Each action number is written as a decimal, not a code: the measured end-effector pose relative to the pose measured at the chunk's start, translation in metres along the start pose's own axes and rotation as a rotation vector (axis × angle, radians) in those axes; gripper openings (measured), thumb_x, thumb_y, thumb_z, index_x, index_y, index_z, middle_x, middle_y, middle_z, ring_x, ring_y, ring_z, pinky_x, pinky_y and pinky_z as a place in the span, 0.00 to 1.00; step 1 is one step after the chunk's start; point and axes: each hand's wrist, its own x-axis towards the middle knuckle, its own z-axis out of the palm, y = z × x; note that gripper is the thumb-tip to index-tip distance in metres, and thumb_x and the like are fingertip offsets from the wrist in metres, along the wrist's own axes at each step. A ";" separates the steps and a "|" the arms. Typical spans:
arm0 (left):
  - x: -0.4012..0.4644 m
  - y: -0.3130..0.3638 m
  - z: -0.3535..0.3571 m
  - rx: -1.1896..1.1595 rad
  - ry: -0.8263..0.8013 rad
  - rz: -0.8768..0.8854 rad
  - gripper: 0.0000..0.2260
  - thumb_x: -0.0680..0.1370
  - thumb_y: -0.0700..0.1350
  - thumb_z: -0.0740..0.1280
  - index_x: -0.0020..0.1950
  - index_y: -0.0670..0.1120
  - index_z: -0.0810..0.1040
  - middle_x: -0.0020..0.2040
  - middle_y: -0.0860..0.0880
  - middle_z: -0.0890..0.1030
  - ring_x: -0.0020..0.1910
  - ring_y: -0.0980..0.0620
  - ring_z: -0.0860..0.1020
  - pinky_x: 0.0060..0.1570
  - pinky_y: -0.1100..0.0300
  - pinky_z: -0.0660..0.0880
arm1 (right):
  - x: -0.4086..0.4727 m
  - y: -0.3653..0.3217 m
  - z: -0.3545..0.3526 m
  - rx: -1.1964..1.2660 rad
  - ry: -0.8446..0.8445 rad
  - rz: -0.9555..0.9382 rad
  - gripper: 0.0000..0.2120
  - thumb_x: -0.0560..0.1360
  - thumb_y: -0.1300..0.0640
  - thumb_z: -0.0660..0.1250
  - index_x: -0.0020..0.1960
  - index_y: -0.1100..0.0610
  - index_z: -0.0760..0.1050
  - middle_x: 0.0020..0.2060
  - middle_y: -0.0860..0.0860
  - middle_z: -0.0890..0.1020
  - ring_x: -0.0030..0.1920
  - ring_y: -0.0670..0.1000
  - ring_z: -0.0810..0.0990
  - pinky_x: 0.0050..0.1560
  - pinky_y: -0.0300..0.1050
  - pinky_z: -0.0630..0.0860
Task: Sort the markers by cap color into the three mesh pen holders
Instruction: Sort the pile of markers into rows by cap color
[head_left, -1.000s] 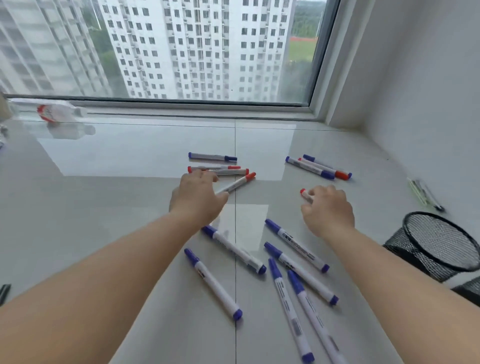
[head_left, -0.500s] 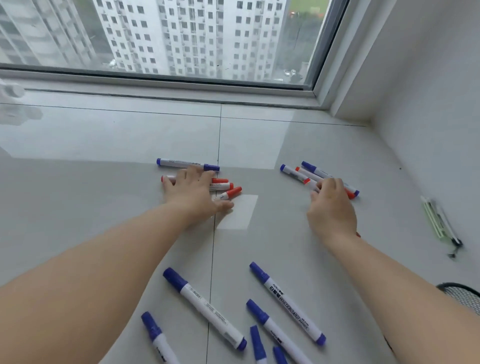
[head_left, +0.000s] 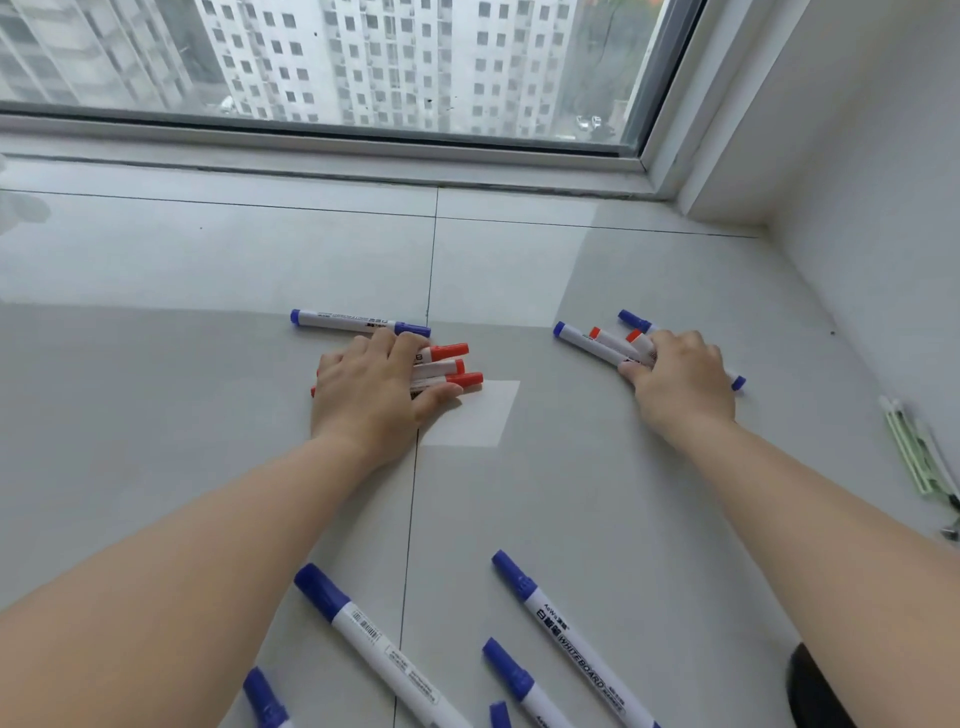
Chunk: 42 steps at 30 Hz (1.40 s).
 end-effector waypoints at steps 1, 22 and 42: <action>0.000 0.000 0.000 0.001 0.002 -0.001 0.27 0.71 0.70 0.54 0.60 0.54 0.69 0.54 0.52 0.75 0.53 0.48 0.72 0.47 0.54 0.62 | 0.001 -0.001 0.000 -0.006 -0.004 0.005 0.19 0.77 0.48 0.62 0.62 0.57 0.70 0.57 0.58 0.73 0.59 0.59 0.68 0.50 0.48 0.67; -0.068 0.033 -0.068 -0.177 -0.093 -0.096 0.08 0.78 0.47 0.61 0.55 0.48 0.64 0.43 0.48 0.72 0.38 0.46 0.74 0.35 0.55 0.69 | -0.134 -0.047 -0.046 0.267 0.226 -0.505 0.07 0.77 0.63 0.57 0.50 0.65 0.70 0.46 0.62 0.74 0.40 0.58 0.69 0.37 0.44 0.61; -0.331 0.034 -0.156 -0.536 -0.299 -0.299 0.20 0.76 0.50 0.63 0.65 0.45 0.62 0.39 0.48 0.71 0.33 0.53 0.71 0.26 0.62 0.65 | -0.411 -0.027 -0.047 0.172 -0.137 -0.200 0.14 0.80 0.54 0.51 0.60 0.61 0.67 0.50 0.55 0.72 0.48 0.58 0.71 0.46 0.47 0.67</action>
